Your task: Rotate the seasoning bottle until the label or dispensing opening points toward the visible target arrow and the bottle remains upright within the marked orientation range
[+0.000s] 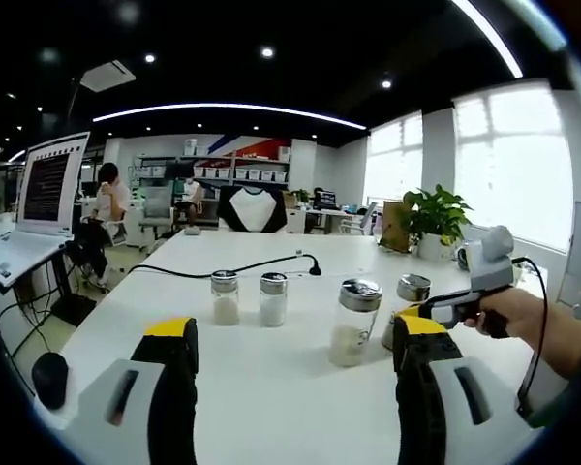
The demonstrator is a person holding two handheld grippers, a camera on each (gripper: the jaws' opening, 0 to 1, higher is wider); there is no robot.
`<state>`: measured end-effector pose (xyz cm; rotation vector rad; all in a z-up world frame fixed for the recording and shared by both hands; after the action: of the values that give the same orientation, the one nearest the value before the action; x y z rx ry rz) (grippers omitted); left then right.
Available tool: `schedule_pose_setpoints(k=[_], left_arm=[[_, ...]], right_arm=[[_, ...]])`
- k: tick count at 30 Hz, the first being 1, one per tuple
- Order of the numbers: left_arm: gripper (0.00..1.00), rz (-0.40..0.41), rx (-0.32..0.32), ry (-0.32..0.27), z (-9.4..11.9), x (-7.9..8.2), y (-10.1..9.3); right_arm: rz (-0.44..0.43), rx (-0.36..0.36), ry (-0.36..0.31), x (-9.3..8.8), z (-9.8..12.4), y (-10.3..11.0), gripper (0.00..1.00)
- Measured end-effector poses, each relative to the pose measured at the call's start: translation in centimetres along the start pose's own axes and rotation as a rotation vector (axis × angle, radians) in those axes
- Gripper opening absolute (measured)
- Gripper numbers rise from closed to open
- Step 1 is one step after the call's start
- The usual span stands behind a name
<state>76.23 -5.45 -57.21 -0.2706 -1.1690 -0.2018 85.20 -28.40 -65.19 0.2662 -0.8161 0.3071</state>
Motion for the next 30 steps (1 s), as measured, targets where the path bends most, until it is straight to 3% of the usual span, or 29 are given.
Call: schedule_pose_setpoints(k=[30], left_arm=[[0.86,0.011,-0.007,0.003,-0.02,-0.12,-0.06]], right_arm=[[0.15,0.094,-0.002,-0.26,0.07,-0.28,0.37]])
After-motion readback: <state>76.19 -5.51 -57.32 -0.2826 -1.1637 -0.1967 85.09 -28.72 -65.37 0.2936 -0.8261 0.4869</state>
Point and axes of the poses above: the point that each gripper's makers call its tool centre point, and the gripper's own axes: z roughly backward along the fingers, y roughly to its left, x roughly out of its top, the point moved 3 cm from there along z, roughly backward along the fingers, and after that the axes turned 13 degrees about y, right-handed, at the moved point
